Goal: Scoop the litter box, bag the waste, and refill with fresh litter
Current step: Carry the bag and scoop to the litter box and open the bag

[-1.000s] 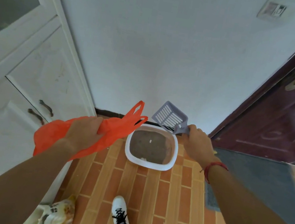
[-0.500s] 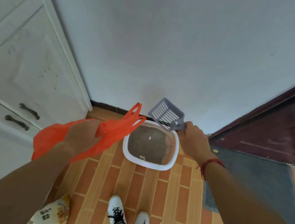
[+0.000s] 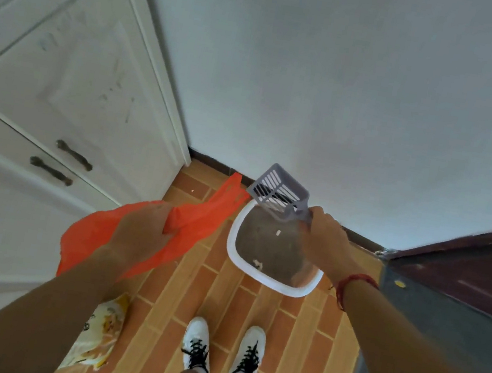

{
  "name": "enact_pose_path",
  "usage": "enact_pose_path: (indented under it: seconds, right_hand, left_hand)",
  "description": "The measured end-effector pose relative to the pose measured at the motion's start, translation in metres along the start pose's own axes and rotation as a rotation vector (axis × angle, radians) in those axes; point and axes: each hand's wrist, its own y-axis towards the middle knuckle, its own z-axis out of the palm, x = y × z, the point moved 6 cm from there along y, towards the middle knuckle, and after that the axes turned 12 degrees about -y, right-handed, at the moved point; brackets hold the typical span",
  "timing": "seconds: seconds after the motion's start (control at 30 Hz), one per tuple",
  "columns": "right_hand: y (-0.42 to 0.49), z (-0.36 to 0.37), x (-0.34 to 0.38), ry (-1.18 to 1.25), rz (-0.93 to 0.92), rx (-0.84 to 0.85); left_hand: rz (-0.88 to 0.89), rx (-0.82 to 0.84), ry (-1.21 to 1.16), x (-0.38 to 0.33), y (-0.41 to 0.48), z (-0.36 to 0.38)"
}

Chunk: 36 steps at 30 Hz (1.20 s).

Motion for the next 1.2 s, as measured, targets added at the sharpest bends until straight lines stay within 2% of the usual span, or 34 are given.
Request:
enact_pose_path:
  seconds: [0.13, 0.33, 0.53, 0.73, 1.03, 1.2]
  right_hand:
    - [0.03, 0.055, -0.005, -0.004, -0.035, -0.021]
    - [0.077, 0.168, -0.007, 0.032, -0.123, -0.048]
    - [0.133, 0.337, -0.005, 0.145, -0.185, -0.014]
    - [0.188, 0.453, -0.002, 0.166, -0.21, -0.028]
    - [0.255, 0.541, 0.025, 0.188, -0.282, -0.079]
    - [0.271, 0.556, 0.04, 0.357, -0.295, -0.036]
  left_hand:
    - [-0.022, -0.046, -0.013, 0.023, 0.011, 0.042]
    - [-0.023, -0.012, -0.007, 0.098, 0.044, 0.148]
    - [-0.023, -0.063, 0.026, 0.211, 0.079, 0.278]
    - [0.02, -0.143, 0.037, 0.29, 0.119, 0.369]
    - [0.081, -0.241, 0.088, 0.358, 0.161, 0.462]
    - [0.068, -0.284, 0.008, 0.38, 0.178, 0.485]
